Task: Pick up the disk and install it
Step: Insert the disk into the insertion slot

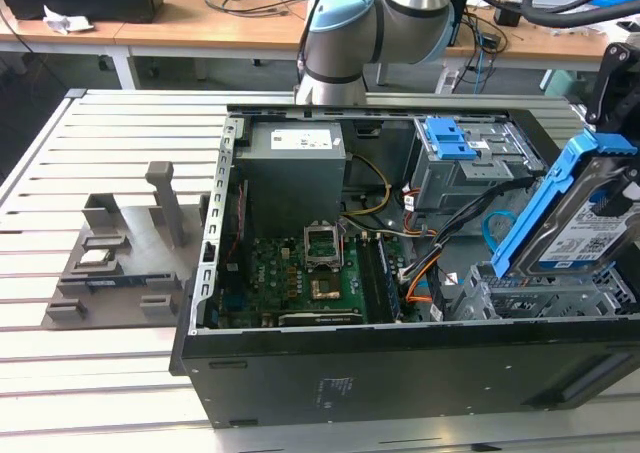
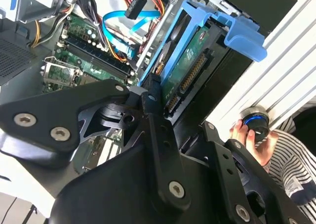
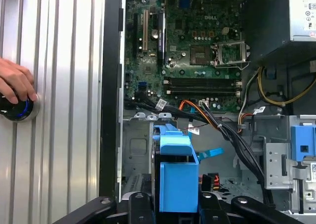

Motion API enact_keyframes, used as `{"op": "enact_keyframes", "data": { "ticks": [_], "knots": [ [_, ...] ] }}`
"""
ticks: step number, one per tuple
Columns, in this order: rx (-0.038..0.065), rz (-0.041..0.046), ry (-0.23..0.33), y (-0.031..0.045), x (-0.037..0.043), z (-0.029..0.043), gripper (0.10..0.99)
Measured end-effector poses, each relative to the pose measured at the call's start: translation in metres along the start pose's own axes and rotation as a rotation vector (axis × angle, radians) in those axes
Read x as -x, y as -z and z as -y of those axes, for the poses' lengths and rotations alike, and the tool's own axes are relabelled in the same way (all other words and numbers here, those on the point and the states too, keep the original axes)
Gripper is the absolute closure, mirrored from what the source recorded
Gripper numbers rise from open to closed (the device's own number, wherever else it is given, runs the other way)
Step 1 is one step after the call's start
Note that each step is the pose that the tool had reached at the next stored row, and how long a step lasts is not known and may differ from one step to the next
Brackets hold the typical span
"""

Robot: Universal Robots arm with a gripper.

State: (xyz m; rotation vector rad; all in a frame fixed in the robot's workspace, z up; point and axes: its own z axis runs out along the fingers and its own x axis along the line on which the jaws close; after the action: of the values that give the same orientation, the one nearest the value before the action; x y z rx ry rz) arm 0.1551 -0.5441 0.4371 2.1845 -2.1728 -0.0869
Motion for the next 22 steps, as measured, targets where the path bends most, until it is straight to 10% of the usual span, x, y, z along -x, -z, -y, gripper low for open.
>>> {"op": "enact_keyframes", "data": {
  "ticks": [22],
  "knots": [
    [0.0, 0.0, 0.0, -0.0617, 0.0005, 0.0027, 0.725]
  ]
}}
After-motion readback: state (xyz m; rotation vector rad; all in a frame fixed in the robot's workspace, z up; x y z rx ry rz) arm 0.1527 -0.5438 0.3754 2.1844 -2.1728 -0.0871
